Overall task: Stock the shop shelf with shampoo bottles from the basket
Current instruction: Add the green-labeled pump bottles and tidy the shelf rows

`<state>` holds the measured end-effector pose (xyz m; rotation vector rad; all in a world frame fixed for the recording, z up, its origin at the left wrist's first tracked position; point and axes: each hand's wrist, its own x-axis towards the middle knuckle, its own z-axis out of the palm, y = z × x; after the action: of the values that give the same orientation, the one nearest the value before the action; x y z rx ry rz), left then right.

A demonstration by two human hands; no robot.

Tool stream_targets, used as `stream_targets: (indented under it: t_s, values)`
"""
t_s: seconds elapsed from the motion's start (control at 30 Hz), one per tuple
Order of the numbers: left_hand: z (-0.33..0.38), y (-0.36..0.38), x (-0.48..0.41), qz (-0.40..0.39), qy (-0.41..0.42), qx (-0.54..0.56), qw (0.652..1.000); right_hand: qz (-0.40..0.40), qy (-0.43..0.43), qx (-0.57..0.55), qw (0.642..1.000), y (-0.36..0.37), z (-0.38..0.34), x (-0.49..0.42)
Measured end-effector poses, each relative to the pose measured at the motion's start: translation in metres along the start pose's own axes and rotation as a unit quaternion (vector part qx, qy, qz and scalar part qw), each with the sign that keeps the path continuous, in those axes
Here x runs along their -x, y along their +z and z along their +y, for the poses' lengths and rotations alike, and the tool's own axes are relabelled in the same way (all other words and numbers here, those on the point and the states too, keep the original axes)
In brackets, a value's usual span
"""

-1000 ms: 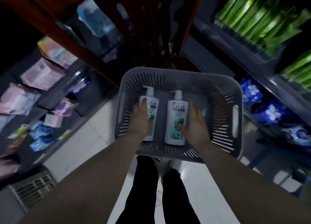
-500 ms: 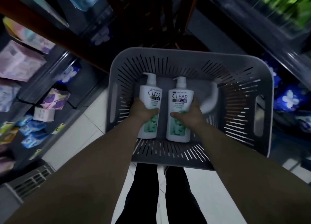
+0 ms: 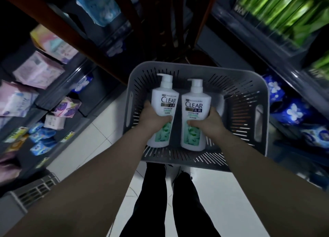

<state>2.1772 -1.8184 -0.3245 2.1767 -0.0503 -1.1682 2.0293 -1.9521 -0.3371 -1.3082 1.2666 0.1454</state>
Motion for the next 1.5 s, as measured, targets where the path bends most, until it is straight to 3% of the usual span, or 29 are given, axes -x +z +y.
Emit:
stream_targets:
  t_s: [0.43, 0.8, 1.07, 1.5]
  values:
    - [0.116, -0.099, 0.158, 0.097, 0.160, 0.022, 0.982, 0.010, -0.217, 0.057, 0.975, -0.061, -0.150, 0.163]
    - [0.160, -0.241, 0.321, 0.206, 0.264, 0.111, 0.936, -0.079, -0.413, 0.076, 0.904, -0.054, -0.292, 0.309]
    - [0.157, -0.340, 0.423, 0.265, 0.369, 0.129, 0.881, -0.174, -0.515, 0.068, 0.837, 0.004, -0.375, 0.394]
    - [0.097, -0.518, 0.465, 0.353, 0.383, 0.174, 0.836, -0.219, -0.609, -0.012, 0.762, 0.170, -0.506, 0.476]
